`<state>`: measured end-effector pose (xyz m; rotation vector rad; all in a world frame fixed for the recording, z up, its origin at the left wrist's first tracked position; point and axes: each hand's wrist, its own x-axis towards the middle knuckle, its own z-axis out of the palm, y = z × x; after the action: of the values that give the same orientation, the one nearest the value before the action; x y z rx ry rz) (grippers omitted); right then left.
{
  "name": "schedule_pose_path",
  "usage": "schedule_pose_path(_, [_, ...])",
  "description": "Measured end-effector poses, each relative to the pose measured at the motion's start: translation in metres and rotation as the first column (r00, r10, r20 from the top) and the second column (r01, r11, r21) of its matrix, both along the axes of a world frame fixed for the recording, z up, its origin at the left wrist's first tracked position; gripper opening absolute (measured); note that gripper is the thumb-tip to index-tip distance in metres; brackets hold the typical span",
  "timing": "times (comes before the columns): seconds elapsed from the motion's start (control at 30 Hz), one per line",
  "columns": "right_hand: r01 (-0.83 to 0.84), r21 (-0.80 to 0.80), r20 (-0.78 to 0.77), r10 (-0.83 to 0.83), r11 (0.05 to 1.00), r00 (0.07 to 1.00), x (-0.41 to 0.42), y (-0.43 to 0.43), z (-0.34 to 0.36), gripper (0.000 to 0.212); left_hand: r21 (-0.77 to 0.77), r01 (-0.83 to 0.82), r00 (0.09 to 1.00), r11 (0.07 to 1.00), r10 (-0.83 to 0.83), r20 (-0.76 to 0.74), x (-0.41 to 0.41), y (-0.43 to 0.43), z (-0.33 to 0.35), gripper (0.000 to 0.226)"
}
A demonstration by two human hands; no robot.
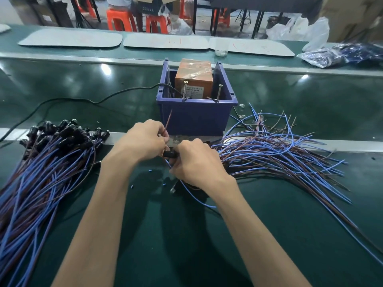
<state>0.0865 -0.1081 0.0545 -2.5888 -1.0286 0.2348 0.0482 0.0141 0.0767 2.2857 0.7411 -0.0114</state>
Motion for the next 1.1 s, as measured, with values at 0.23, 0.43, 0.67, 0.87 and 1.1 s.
schedule_pose_path(0.23, [0.145,0.308,-0.390,-0.014,0.940,0.921,0.025,-0.024,0.018,0.015,-0.012,-0.088,0.987,0.996,0.089,0.131,-0.002,0.004,0.007,0.016])
schedule_pose_path(0.43, [0.326,0.562,-0.463,-0.037,0.761,0.886,0.043,-0.050,0.042,0.018,0.000,-0.048,0.971,0.999,0.047,0.236,-0.015,0.010,0.029,0.017])
schedule_pose_path(0.67, [0.585,0.724,-0.544,-0.220,0.366,0.810,0.057,-0.061,0.040,0.016,-0.045,-0.108,0.883,0.993,0.117,0.455,-0.015,-0.002,0.032,0.021])
schedule_pose_path(0.87, [0.581,0.711,-0.543,-0.215,0.396,0.812,0.062,-0.059,0.030,0.012,-0.024,-0.178,0.848,0.984,0.166,0.503,-0.001,-0.011,0.018,0.018])
schedule_pose_path(1.1, [0.601,0.672,-0.547,-0.257,0.433,0.797,0.065,-0.055,0.022,0.015,-0.060,-0.127,0.837,0.990,0.140,0.529,0.004,-0.015,0.010,0.019])
